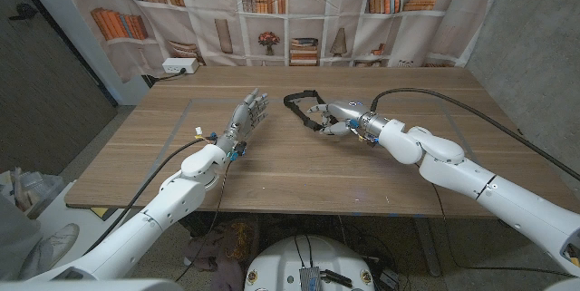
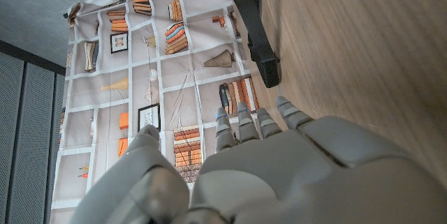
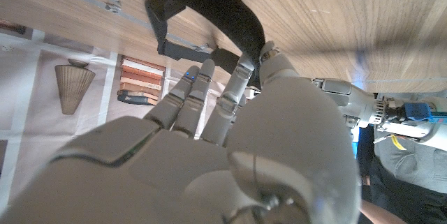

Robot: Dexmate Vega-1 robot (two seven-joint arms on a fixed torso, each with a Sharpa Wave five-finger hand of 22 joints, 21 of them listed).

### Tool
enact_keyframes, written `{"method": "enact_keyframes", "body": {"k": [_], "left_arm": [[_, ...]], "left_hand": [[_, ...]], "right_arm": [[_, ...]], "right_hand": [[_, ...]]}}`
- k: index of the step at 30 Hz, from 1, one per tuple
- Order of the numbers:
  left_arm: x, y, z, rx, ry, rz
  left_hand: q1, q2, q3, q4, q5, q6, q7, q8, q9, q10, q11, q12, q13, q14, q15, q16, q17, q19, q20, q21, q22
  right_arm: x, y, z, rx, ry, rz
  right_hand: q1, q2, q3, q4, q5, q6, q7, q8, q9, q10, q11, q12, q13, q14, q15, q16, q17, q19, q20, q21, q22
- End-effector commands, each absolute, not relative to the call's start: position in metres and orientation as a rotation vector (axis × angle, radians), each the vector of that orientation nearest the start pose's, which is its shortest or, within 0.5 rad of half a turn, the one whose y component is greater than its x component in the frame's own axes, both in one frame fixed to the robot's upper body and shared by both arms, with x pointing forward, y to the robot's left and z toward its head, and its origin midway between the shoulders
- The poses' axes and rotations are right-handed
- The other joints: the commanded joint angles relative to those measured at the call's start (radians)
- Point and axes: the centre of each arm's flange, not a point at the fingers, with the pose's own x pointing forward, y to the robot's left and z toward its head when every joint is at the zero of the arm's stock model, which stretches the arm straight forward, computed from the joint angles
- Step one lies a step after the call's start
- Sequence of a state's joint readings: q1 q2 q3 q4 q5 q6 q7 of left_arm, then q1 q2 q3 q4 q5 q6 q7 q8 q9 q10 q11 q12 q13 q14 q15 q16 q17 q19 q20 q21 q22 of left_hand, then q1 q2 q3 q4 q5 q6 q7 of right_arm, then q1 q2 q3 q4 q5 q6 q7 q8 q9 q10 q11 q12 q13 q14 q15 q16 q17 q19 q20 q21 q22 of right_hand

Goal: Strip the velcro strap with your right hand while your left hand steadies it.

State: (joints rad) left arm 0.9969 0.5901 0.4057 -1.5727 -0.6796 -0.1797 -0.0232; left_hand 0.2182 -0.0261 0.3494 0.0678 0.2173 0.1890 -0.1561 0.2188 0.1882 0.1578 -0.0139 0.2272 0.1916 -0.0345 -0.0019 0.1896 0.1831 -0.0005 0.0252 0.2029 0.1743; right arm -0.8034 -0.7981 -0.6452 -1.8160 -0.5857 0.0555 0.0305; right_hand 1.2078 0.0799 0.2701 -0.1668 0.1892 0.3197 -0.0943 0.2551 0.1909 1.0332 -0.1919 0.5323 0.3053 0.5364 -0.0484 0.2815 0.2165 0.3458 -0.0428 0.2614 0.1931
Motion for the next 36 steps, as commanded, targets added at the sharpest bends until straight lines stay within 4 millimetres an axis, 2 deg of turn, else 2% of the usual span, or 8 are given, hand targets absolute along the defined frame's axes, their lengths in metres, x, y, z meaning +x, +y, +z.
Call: {"method": "enact_keyframes", "body": {"k": [1, 5, 10, 16, 25, 27, 30, 36], "left_arm": [[0.597, 0.229, -0.053, 0.021, -0.609, -0.293], [0.595, 0.229, -0.051, 0.039, -0.615, -0.283], [0.593, 0.227, -0.051, 0.066, -0.625, -0.259], [0.592, 0.223, -0.051, 0.105, -0.617, -0.265], [0.593, 0.217, -0.045, 0.185, -0.595, -0.255], [0.594, 0.216, -0.044, 0.195, -0.591, -0.255], [0.596, 0.213, -0.042, 0.205, -0.585, -0.259], [0.599, 0.207, -0.036, 0.254, -0.585, -0.256]], "left_hand": [[0.052, 0.003, 0.013, -0.033, -0.002, 0.053, -0.056, 0.014, 0.0, 0.018, -0.039, 0.001, 0.003, 0.017, -0.025, 0.003, 0.0, 0.018, 0.004, 0.001, 0.002], [0.078, -0.005, 0.016, -0.053, -0.003, 0.103, -0.055, 0.025, 0.0, 0.023, -0.051, 0.0, 0.003, 0.021, -0.031, 0.001, 0.0, 0.024, -0.002, 0.0, 0.002], [0.164, -0.016, 0.031, -0.113, -0.005, 0.25, -0.052, 0.06, 0.0, 0.015, -0.063, -0.007, 0.003, 0.019, -0.039, -0.003, -0.001, 0.023, -0.002, -0.004, 0.002], [0.274, -0.013, 0.056, -0.179, -0.006, 0.424, -0.011, 0.1, 0.002, -0.042, -0.069, -0.026, 0.004, -0.008, -0.041, -0.01, -0.001, 0.014, 0.004, -0.007, 0.003], [0.355, -0.036, 0.063, -0.224, -0.004, 0.458, -0.031, 0.096, 0.001, -0.086, -0.078, -0.033, 0.004, -0.061, -0.034, -0.015, -0.001, -0.014, 0.013, -0.013, 0.003], [0.388, -0.054, 0.06, -0.234, -0.001, 0.419, -0.026, 0.071, 0.001, -0.131, -0.072, -0.04, 0.005, -0.082, -0.03, -0.014, 0.0, -0.023, 0.017, -0.013, 0.004], [0.435, -0.06, 0.064, -0.238, 0.005, 0.377, -0.031, 0.043, 0.003, -0.178, -0.093, -0.044, 0.005, -0.111, -0.021, -0.015, 0.001, -0.037, 0.03, -0.013, 0.005], [0.51, -0.05, 0.074, -0.237, 0.01, 0.357, -0.031, 0.023, 0.006, -0.264, -0.083, -0.049, 0.005, -0.172, -0.013, -0.017, 0.002, -0.066, 0.024, -0.014, 0.006]], "right_arm": [[0.57, -0.145, 0.003, -1.409, -0.807, 0.269], [0.572, -0.142, 0.005, -1.384, -0.808, 0.26], [0.574, -0.14, 0.009, -1.364, -0.808, 0.247], [0.576, -0.14, 0.012, -1.357, -0.806, 0.228], [0.574, -0.137, 0.017, -1.366, -0.83, 0.213], [0.573, -0.136, 0.018, -1.366, -0.835, 0.212], [0.572, -0.133, 0.018, -1.368, -0.845, 0.207], [0.569, -0.125, 0.02, -1.365, -0.87, 0.204]], "right_hand": [[0.012, -0.007, -0.009, 0.002, 0.001, -0.011, 0.004, -0.009, 0.001, 0.035, -0.024, -0.001, 0.003, 0.011, -0.184, 0.005, 0.002, -0.015, -0.026, -0.009, 0.004], [0.013, -0.006, -0.01, 0.004, 0.001, -0.015, 0.005, -0.013, 0.002, 0.034, -0.024, -0.003, 0.003, 0.012, -0.184, 0.006, 0.003, -0.02, -0.023, -0.012, 0.004], [0.013, -0.004, -0.011, 0.006, 0.001, -0.015, 0.005, -0.014, 0.002, 0.034, -0.024, -0.004, 0.003, 0.013, -0.184, 0.006, 0.003, -0.02, -0.02, -0.012, 0.003], [0.015, -0.004, -0.012, 0.006, 0.001, -0.014, 0.006, -0.015, 0.002, 0.034, -0.024, -0.005, 0.004, 0.012, -0.185, 0.005, 0.003, -0.023, -0.018, -0.014, 0.003], [0.016, -0.005, -0.014, 0.007, 0.001, -0.014, 0.005, -0.017, 0.002, 0.035, -0.024, -0.006, 0.003, 0.013, -0.185, 0.005, 0.004, -0.024, -0.018, -0.014, 0.003], [0.017, -0.005, -0.014, 0.007, 0.001, -0.014, 0.004, -0.017, 0.002, 0.035, -0.024, -0.007, 0.004, 0.013, -0.185, 0.004, 0.004, -0.024, -0.017, -0.015, 0.003], [0.018, -0.004, -0.015, 0.008, 0.001, -0.014, 0.004, -0.018, 0.002, 0.035, -0.024, -0.007, 0.004, 0.013, -0.185, 0.004, 0.004, -0.025, -0.017, -0.015, 0.003], [0.019, -0.004, -0.016, 0.008, 0.001, -0.014, 0.003, -0.019, 0.003, 0.035, -0.024, -0.008, 0.004, 0.014, -0.185, 0.005, 0.004, -0.026, -0.016, -0.016, 0.003]]}}
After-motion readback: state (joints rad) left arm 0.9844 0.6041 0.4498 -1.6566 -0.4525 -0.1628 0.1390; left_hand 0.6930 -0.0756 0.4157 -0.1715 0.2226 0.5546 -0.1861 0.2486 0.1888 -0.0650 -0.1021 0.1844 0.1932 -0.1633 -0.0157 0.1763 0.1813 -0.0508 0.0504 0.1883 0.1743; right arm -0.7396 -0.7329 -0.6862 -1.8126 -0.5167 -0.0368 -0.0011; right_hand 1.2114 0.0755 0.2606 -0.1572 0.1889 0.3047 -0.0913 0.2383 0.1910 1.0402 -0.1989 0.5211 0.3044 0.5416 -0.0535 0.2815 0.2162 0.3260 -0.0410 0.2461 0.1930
